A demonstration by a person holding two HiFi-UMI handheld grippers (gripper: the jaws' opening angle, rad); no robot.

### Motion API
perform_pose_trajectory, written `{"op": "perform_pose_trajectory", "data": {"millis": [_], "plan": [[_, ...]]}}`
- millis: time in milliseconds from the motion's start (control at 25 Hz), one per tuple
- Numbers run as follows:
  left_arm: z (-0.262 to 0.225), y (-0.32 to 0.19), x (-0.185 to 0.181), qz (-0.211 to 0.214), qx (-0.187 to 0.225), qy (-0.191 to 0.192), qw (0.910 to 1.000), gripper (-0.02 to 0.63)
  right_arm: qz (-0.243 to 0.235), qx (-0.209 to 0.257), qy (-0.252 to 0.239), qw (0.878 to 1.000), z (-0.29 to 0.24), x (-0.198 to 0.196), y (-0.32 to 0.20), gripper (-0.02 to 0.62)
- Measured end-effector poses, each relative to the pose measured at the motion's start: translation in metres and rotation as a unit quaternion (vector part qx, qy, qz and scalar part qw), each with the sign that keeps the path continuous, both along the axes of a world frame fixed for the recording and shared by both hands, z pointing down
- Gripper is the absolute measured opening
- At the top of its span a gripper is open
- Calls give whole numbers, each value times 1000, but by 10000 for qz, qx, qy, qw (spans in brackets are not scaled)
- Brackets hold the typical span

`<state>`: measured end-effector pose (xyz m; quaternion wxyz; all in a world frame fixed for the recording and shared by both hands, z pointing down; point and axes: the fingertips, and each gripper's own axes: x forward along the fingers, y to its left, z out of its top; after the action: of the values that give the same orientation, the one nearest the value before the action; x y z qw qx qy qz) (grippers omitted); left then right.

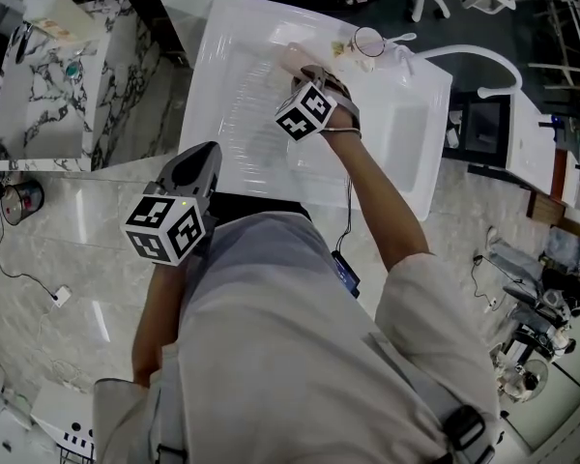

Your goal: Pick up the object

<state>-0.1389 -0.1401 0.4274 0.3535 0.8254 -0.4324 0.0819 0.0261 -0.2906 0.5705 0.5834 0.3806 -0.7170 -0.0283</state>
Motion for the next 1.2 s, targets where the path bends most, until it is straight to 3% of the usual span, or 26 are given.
{"op": "perform_pose_trajectory", "data": {"millis": [680,1200], "plan": [[-10,3,1,132,127,96,9998,3,440,-135,-634,9969,-17,-4,16,87],[-14,5,-2,249,204,96,9994,3,942,-287,-1287,9868,-30,-1,35,87]]}}
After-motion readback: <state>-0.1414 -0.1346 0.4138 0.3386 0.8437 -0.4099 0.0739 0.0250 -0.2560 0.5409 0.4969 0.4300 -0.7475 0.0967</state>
